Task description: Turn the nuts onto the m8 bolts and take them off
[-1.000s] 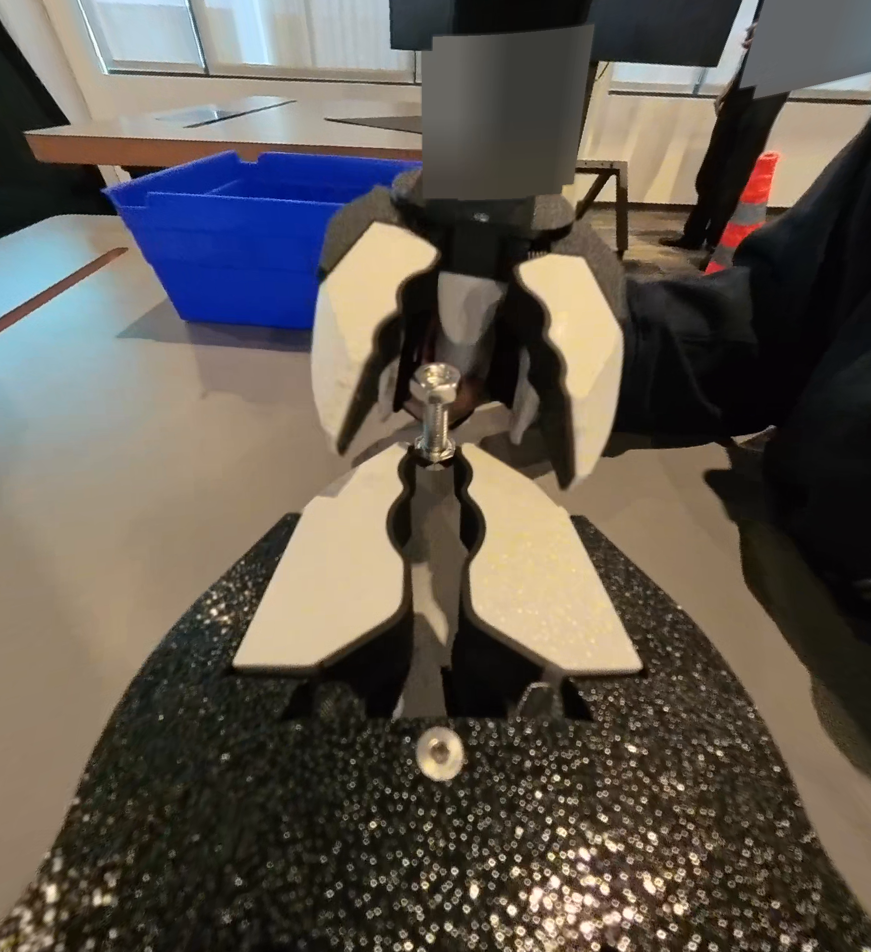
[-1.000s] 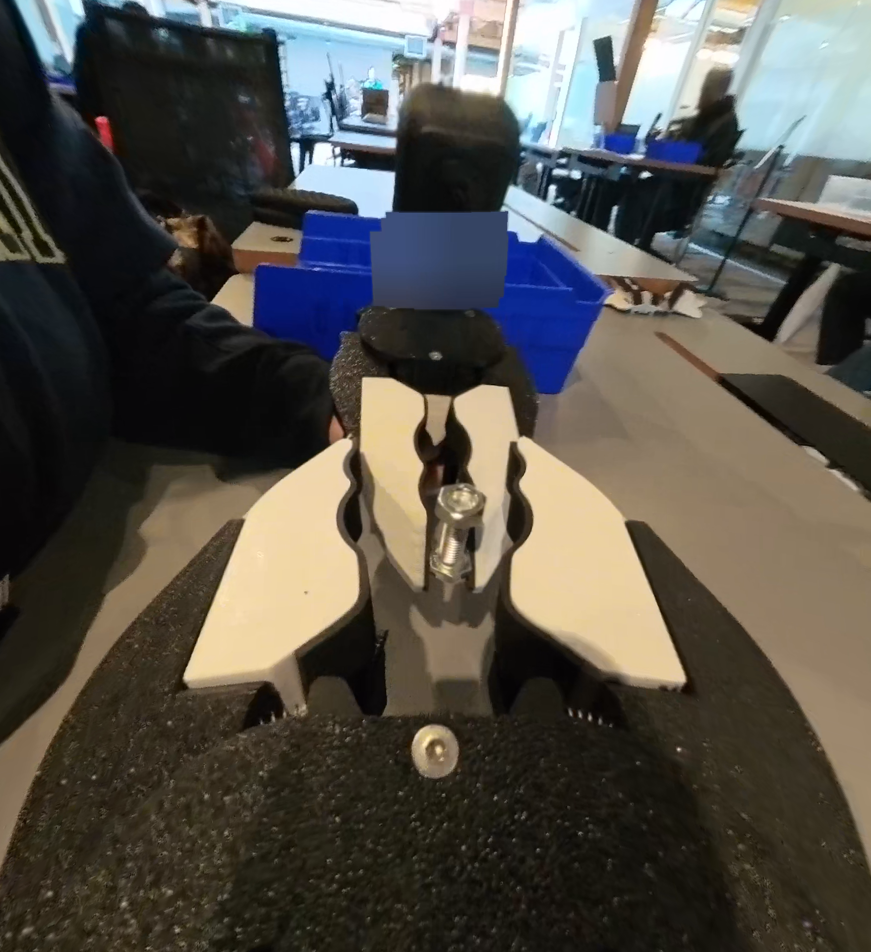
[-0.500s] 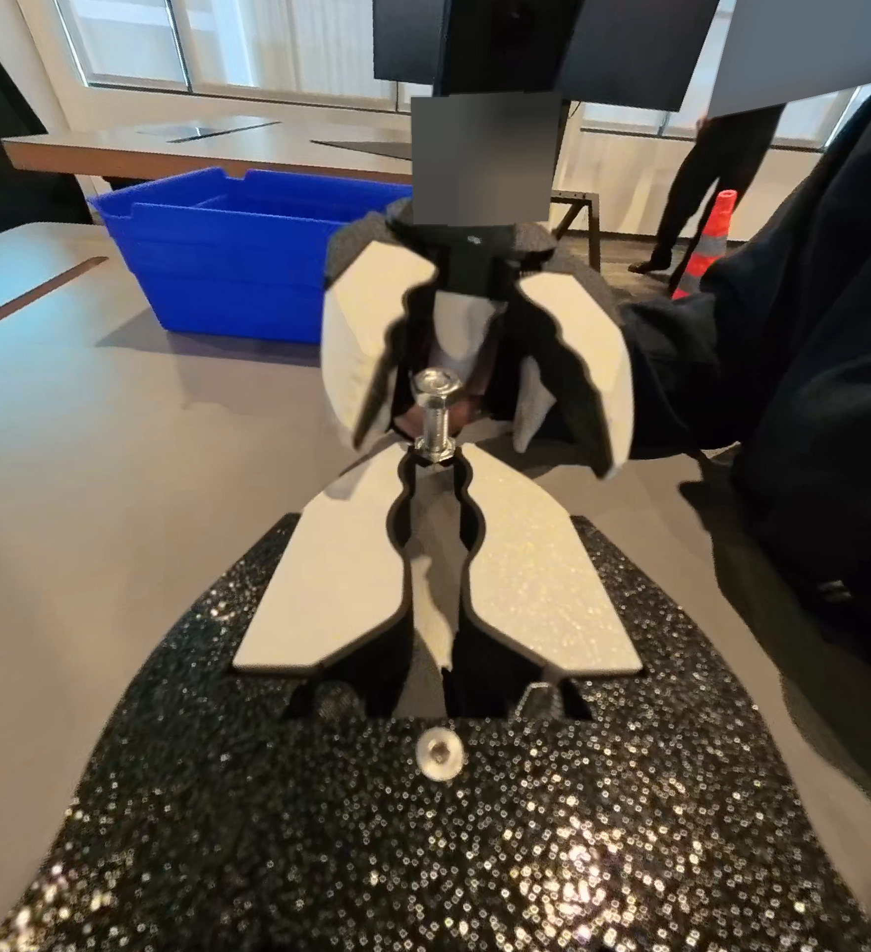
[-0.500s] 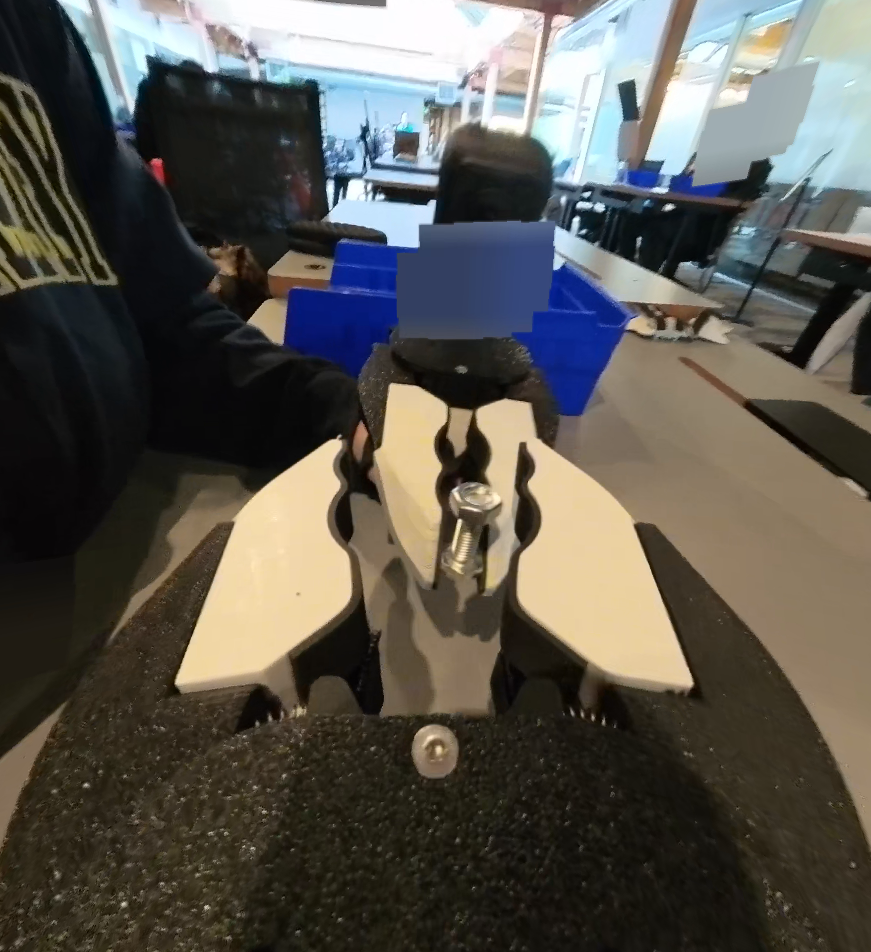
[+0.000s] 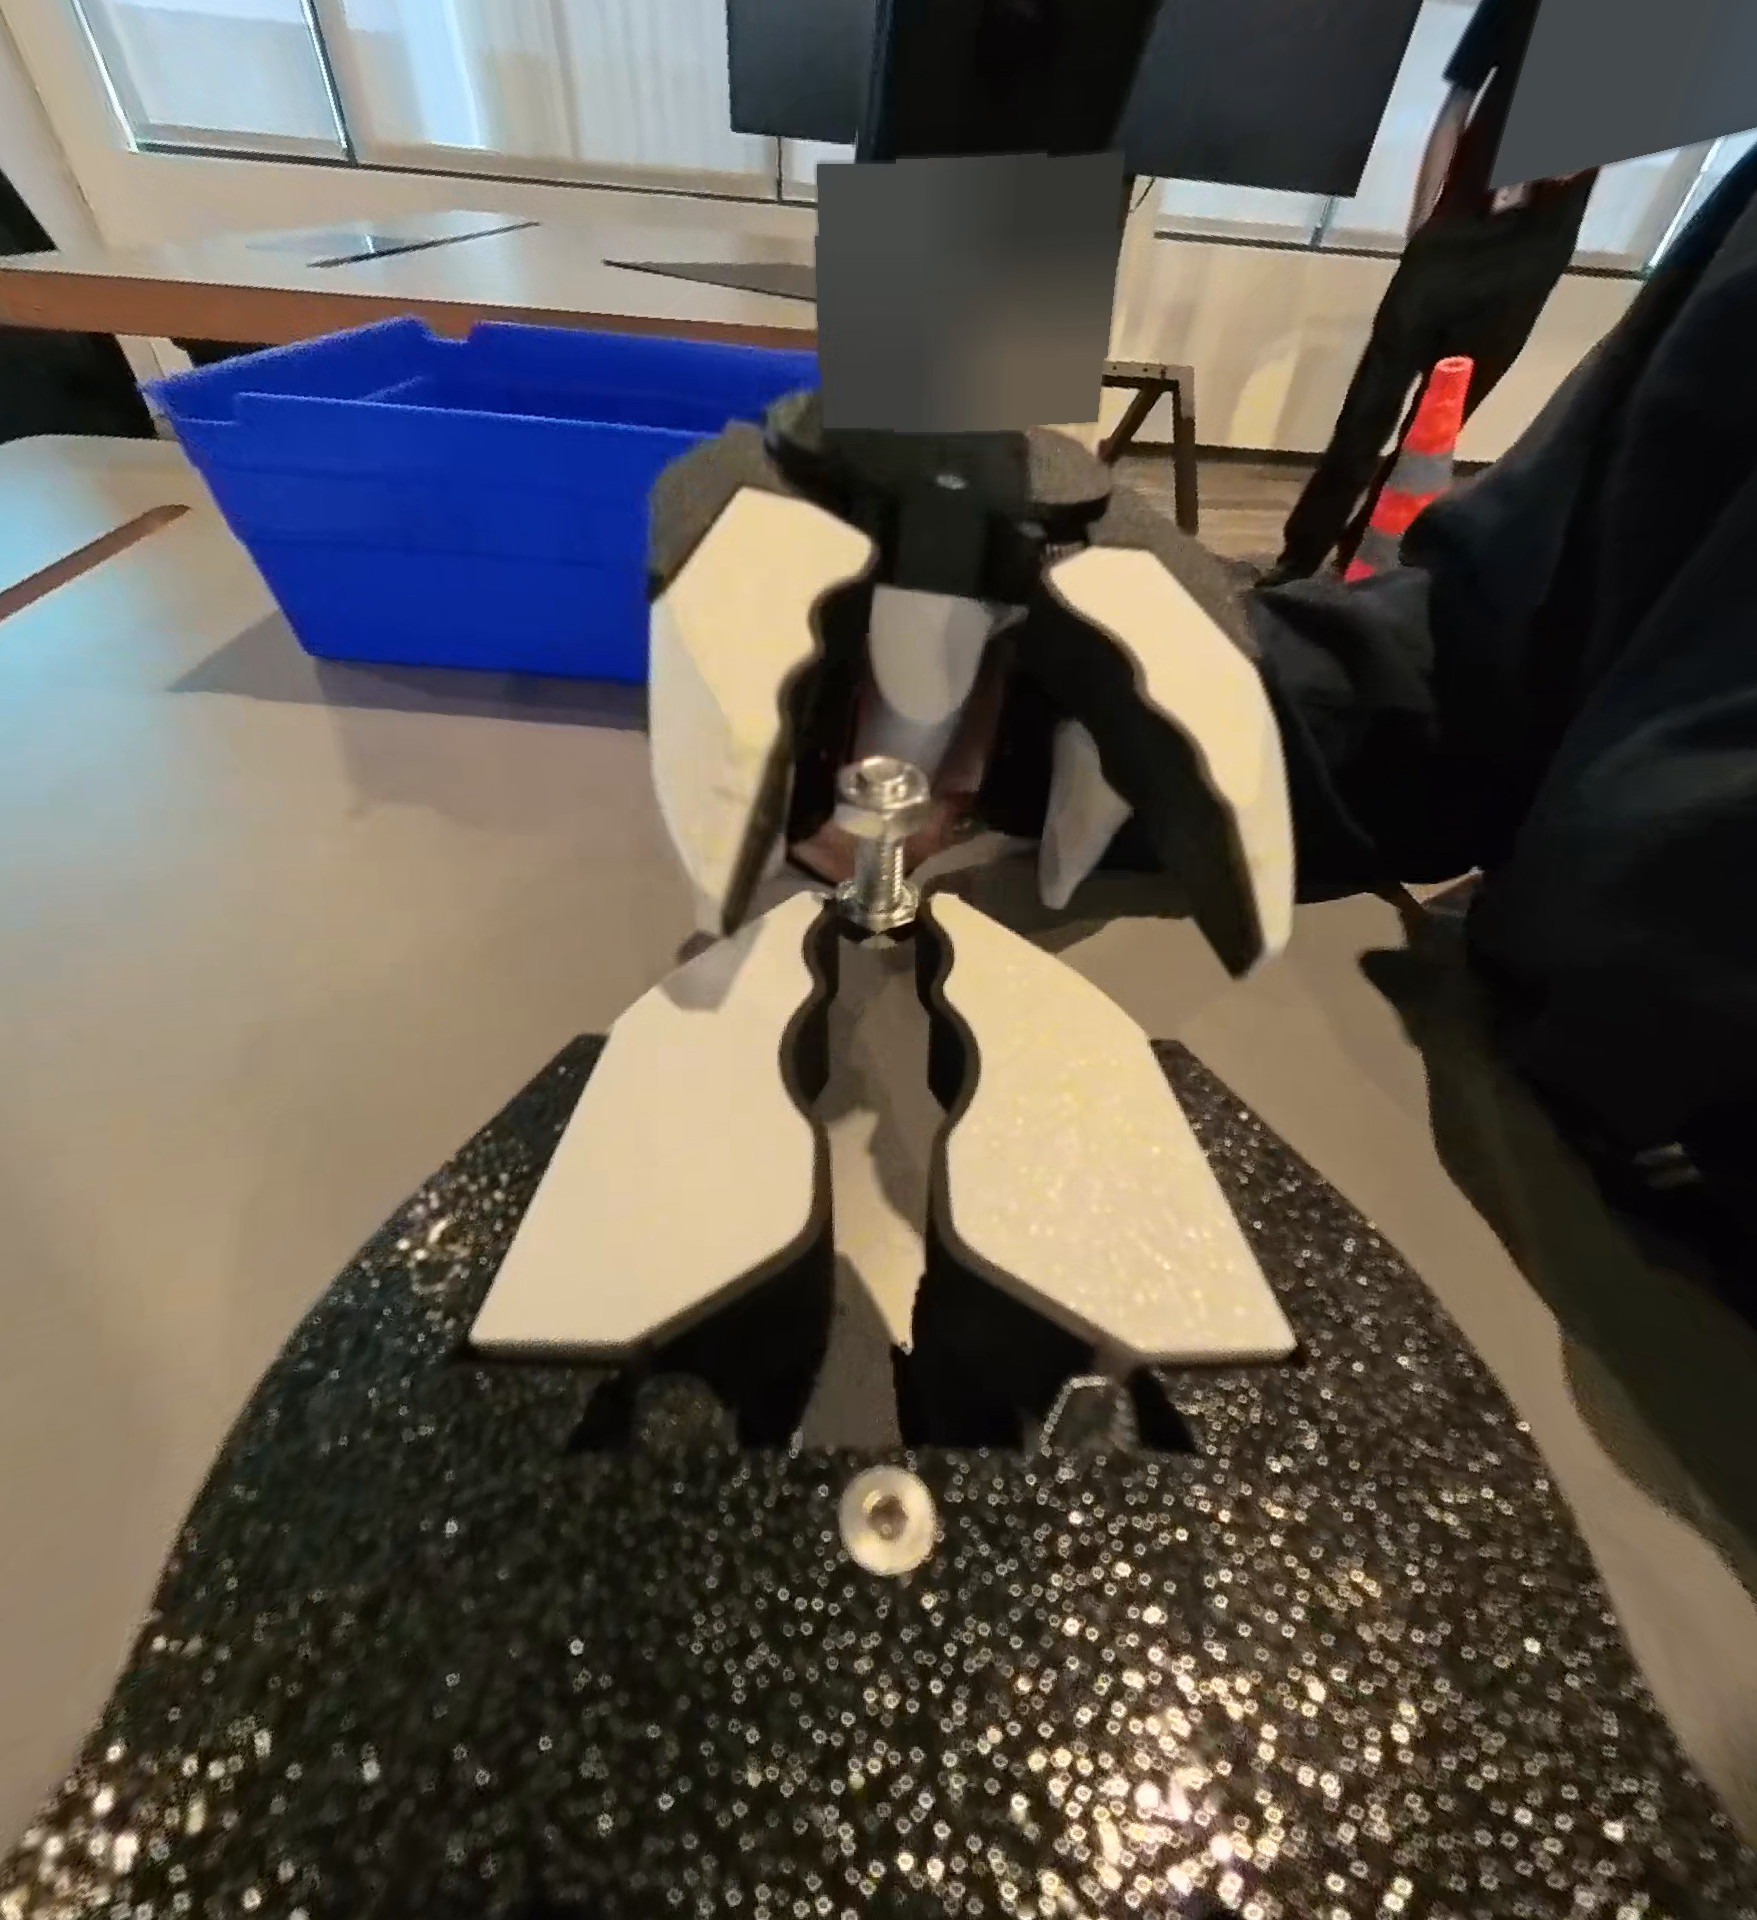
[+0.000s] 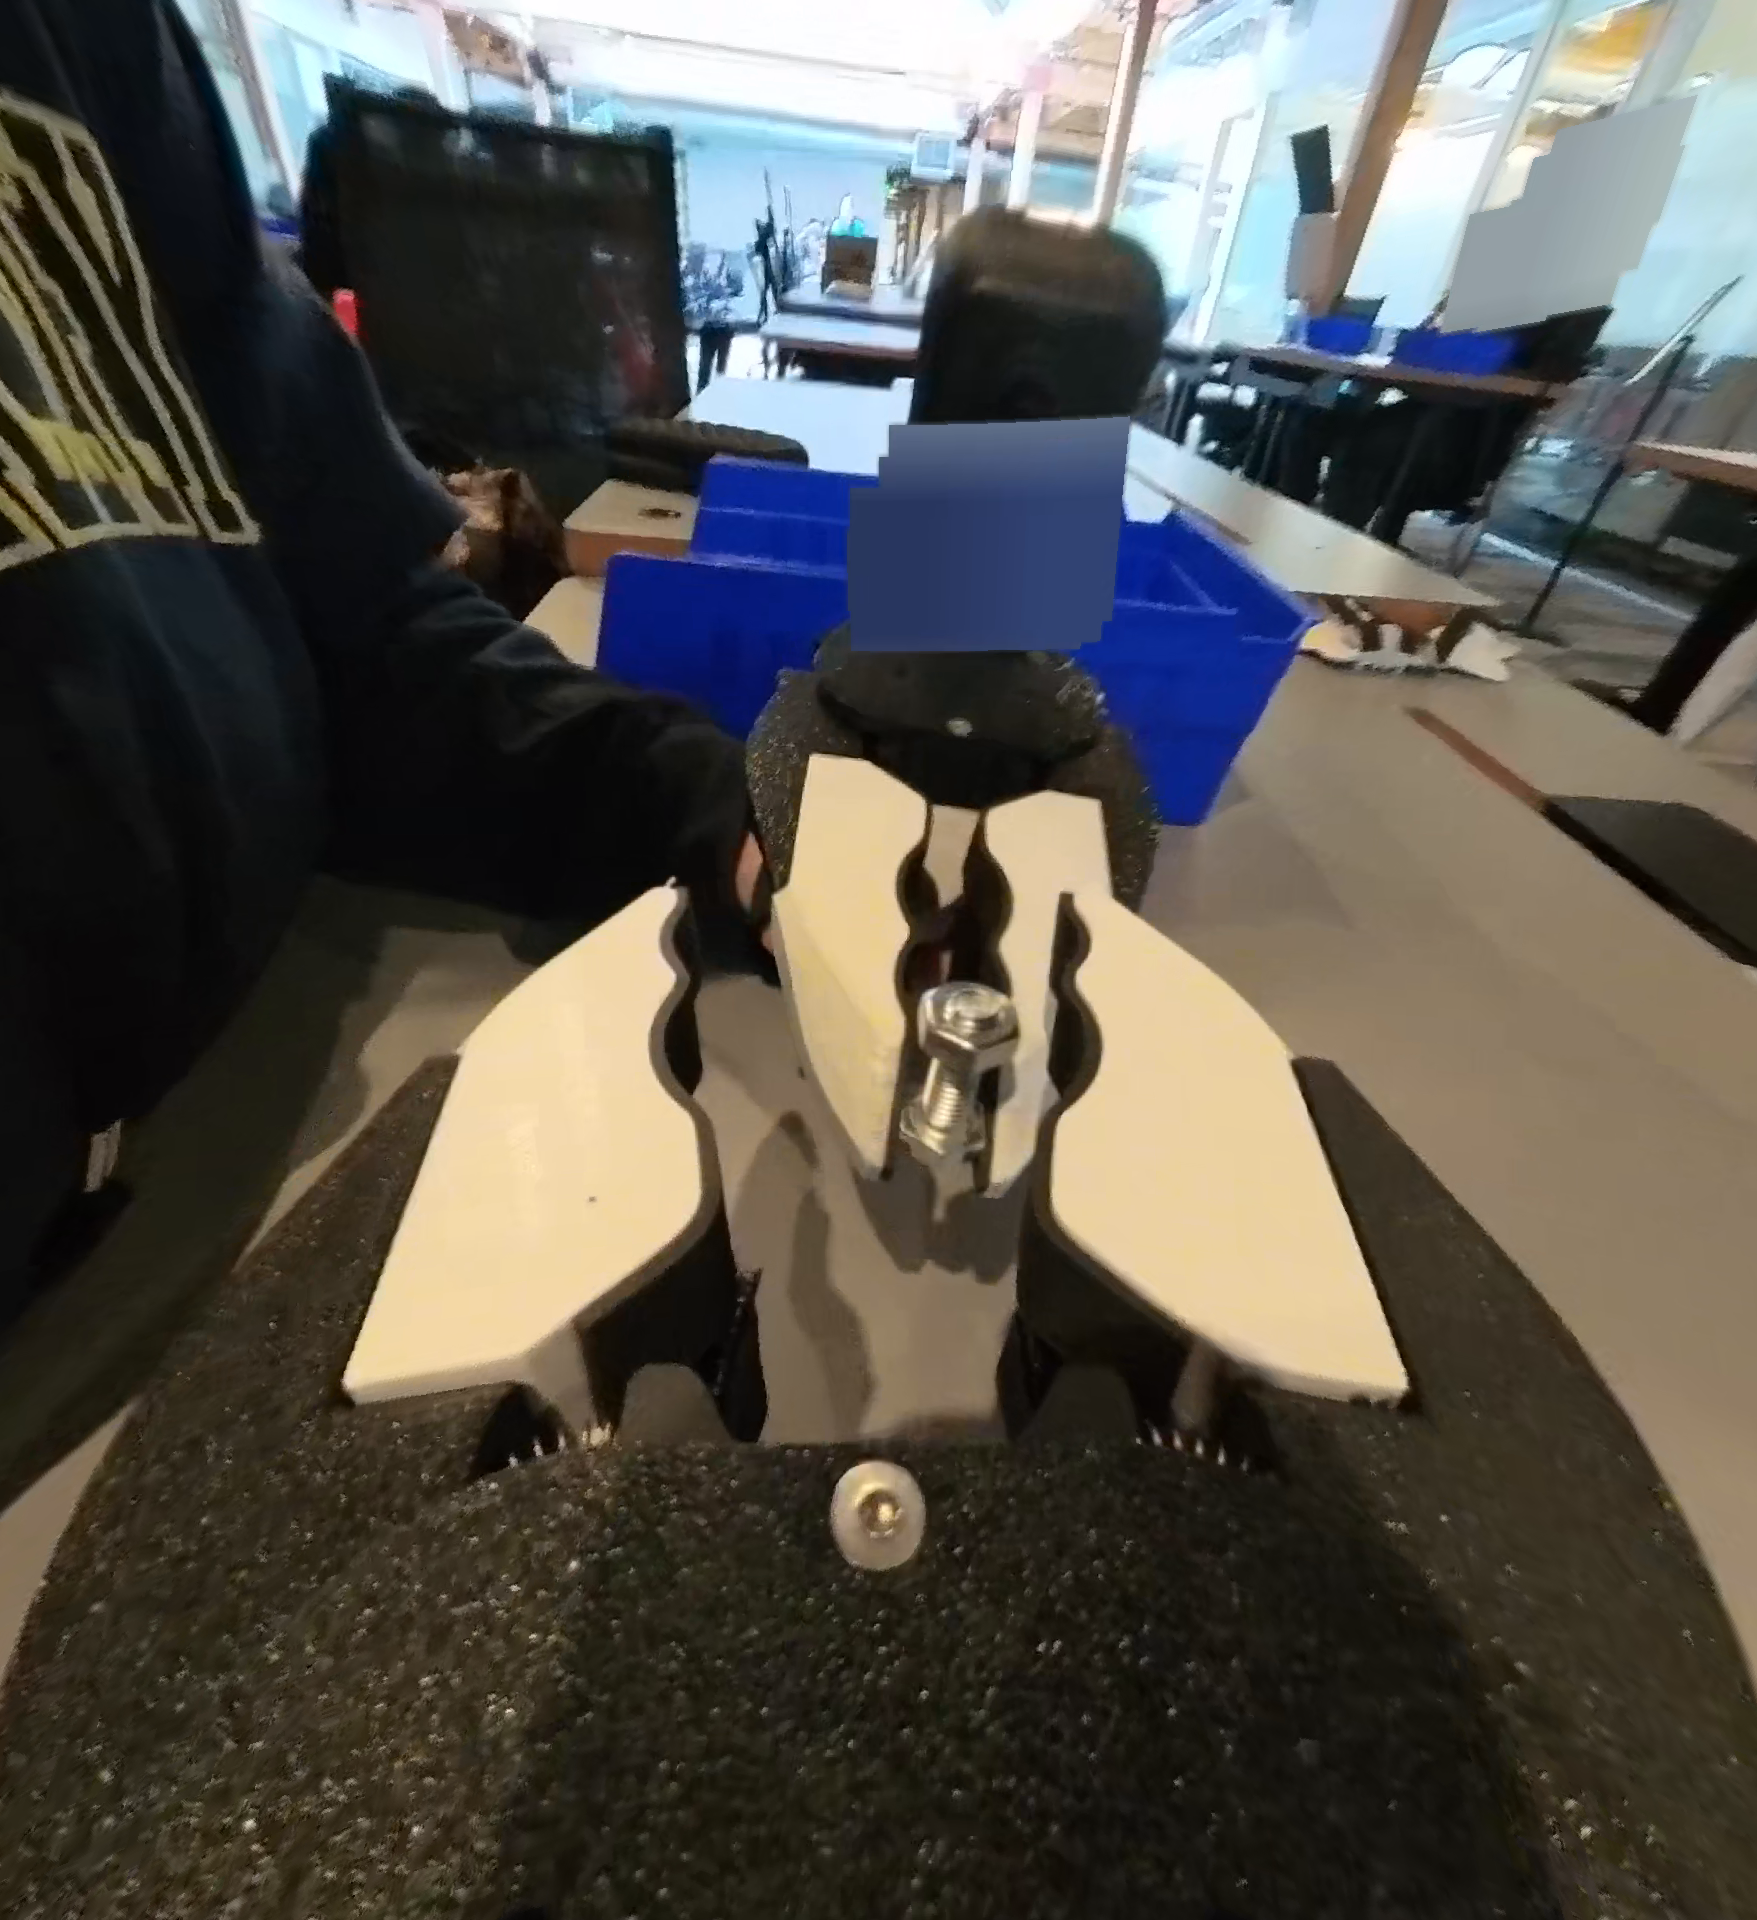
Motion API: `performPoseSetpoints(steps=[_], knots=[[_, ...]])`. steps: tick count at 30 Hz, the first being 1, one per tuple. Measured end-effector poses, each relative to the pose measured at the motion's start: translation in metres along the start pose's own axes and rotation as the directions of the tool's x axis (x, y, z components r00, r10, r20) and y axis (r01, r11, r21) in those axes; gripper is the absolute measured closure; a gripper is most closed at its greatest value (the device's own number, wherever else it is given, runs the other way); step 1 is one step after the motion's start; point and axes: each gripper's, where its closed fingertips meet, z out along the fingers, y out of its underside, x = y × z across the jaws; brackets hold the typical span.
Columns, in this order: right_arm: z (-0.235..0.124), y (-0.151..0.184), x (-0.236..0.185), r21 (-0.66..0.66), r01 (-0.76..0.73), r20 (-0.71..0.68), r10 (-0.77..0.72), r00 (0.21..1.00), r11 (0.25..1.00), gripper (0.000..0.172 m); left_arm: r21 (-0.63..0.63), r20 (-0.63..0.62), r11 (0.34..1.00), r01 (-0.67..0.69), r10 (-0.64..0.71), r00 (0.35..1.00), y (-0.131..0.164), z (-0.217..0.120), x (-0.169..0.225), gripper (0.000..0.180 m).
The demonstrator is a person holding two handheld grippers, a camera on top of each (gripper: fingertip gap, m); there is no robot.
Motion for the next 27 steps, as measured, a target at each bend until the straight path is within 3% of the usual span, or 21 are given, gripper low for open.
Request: performPoseSetpoints(steps=[4, 6, 12, 20, 23, 25, 27], knots=[[-0.017, 0.006, 0.003, -0.054, -0.004, 0.007, 0.004, 1.0, 0.999, 0.115, 0.012, 0.033, 1.0, 0.004, -0.004, 0.999, 0.0, -0.01, -0.009, 0.167], [-0.032, 0.0, 0.001, -0.028, -0.031, 0.049, 0.032, 0.998, 0.999, 0.139, 0.033, 0.058, 0.999, 0.019, -0.021, 0.998, -0.003, -0.016, -0.015, 0.167], [-0.027, 0.001, 0.016, -0.028, 0.004, -0.072, -0.006, 0.997, 1.0, 0.123, 0.021, 0.043, 1.0, 0.022, -0.023, 0.999, 0.0, -0.014, -0.013, 0.167], [-0.012, 0.002, 0.003, -0.024, 0.007, -0.006, -0.007, 1.0, 1.0, 0.118, 0.007, 0.007, 1.0, 0.017, -0.017, 1.0, 0.001, -0.008, -0.007, 0.167], [-0.023, 0.005, 0.005, -0.065, 0.0, -0.007, 0.0, 1.0, 0.998, 0.125, -0.011, 0.035, 1.0, 0.008, -0.008, 0.999, 0.005, -0.012, -0.012, 0.167], [-0.034, 0.002, 0.004, -0.05, -0.039, 0.027, 0.041, 0.999, 0.998, 0.148, 0.007, 0.042, 1.0, 0.026, -0.026, 0.999, 0.003, -0.014, -0.015, 0.167], [-0.036, -0.001, 0.017, -0.025, -0.043, -0.056, 0.041, 0.998, 0.999, 0.138, 0.016, 0.036, 0.999, 0.033, -0.034, 0.999, 0.002, -0.015, -0.015, 0.167]])
